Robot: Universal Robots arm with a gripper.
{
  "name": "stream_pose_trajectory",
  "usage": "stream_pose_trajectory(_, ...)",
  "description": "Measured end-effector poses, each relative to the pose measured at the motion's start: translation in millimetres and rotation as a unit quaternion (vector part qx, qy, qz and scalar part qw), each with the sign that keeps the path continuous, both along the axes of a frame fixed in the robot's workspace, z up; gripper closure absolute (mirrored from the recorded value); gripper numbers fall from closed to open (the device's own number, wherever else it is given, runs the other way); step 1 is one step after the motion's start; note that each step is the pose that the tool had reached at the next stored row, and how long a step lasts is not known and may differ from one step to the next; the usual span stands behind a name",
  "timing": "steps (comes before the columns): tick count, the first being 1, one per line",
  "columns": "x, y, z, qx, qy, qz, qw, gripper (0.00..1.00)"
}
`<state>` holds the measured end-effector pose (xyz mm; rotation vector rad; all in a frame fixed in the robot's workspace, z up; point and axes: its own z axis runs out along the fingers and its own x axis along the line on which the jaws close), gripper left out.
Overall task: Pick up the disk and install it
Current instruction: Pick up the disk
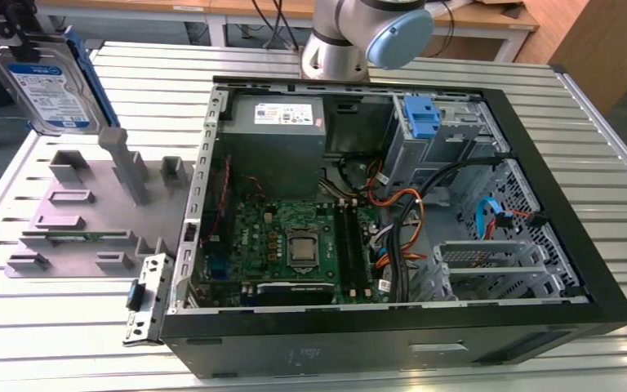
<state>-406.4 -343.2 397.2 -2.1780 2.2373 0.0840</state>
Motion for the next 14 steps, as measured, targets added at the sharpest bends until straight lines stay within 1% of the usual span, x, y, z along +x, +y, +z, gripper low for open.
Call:
stream_pose_trajectory(7,0.0,0.0,1.7,0.0,0.0001,0.0,1.0,0.65)
stream_pose_trajectory(14,0.0,0.0,5.9,0.0,0.0,0.0,1.0,0.65)
